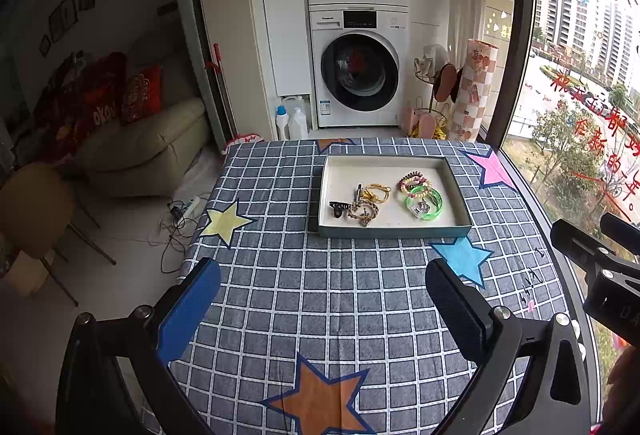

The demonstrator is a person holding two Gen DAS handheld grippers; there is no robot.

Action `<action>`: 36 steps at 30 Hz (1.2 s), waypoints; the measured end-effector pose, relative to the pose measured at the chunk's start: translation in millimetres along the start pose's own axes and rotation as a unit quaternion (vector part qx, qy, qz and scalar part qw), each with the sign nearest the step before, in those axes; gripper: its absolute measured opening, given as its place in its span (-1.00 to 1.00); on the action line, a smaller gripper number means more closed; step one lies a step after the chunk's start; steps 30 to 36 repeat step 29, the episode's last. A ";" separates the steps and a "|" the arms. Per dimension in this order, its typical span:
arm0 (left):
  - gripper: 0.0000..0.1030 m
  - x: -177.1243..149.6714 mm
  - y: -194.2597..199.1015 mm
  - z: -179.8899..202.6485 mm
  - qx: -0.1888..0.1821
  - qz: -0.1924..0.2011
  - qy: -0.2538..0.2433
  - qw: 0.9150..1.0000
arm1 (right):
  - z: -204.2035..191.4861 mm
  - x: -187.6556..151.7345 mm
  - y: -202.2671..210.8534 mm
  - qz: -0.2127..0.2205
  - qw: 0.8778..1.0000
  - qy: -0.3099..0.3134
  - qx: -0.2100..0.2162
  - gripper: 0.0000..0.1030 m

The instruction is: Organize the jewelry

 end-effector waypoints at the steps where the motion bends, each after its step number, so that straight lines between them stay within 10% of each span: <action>1: 1.00 0.1 -0.1 0.0 0.001 0.000 0.000 1.000 | 0.2 0.1 -0.1 0.000 1.000 0.000 0.000 0.70; 36: 1.00 -5.4 1.0 -2.9 -0.010 -0.010 0.006 1.000 | -3.5 0.5 2.2 0.000 1.000 0.004 0.004 0.70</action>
Point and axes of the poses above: each gripper's, at about its wrist camera, not at the fingertips, and y roughly against the way its jaws point, z to its right, x to its top, the point moved 6 cm from there along -y, roughly the way its jaws point, and after that the axes turned 10 degrees about y, right-handed, at the moved point
